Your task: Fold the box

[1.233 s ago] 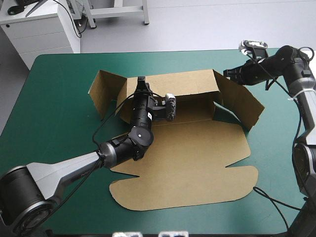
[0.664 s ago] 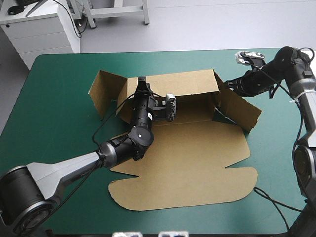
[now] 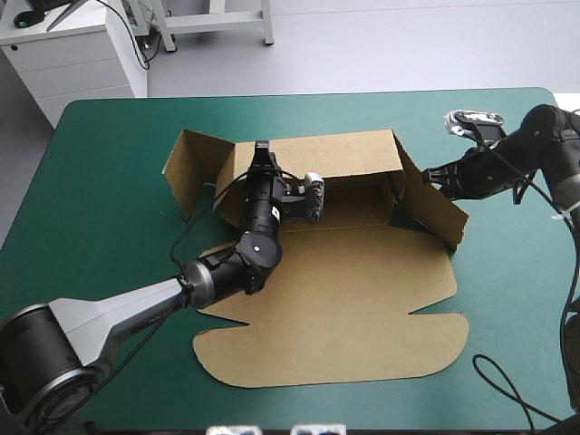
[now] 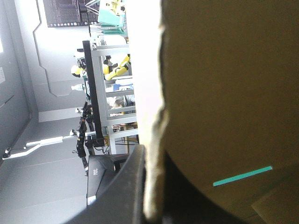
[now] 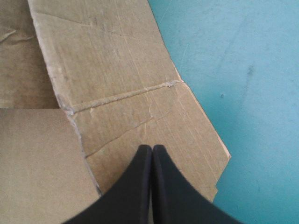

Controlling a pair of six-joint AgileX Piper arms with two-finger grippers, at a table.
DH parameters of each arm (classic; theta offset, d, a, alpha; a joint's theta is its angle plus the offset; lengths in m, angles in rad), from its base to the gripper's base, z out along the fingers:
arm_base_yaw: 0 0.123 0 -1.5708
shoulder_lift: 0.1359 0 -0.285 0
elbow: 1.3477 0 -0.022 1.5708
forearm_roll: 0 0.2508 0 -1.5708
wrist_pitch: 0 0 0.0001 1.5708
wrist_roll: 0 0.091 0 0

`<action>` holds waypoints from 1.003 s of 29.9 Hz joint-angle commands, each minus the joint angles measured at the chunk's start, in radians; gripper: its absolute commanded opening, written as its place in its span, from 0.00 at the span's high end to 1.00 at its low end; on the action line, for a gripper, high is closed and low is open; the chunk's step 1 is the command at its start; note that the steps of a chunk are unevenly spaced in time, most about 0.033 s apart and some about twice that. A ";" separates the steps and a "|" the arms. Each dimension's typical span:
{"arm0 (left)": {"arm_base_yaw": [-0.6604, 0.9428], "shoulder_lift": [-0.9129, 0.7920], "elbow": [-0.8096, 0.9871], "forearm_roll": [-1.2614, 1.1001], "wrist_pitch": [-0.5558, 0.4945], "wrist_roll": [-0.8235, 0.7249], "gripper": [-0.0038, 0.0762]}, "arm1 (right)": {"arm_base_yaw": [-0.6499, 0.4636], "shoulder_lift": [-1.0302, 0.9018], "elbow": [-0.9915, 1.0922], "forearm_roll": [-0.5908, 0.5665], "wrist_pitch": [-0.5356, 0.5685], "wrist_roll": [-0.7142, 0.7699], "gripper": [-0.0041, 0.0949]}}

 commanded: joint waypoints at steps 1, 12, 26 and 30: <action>0.000 -0.037 -0.045 0.095 0.005 0.017 0.96 | 0.000 -0.064 -0.011 0.033 0.025 -0.007 0.98; 0.000 -0.037 -0.065 0.095 0.005 0.017 0.96 | 0.000 -0.168 0.141 0.066 0.025 -0.055 0.98; 0.000 -0.037 -0.113 0.084 0.003 0.054 0.96 | 0.000 -0.208 0.155 0.110 0.023 -0.066 0.98; 0.000 -0.037 -0.113 0.082 0.003 0.039 0.96 | 0.000 -0.222 0.199 0.182 -0.033 -0.121 0.98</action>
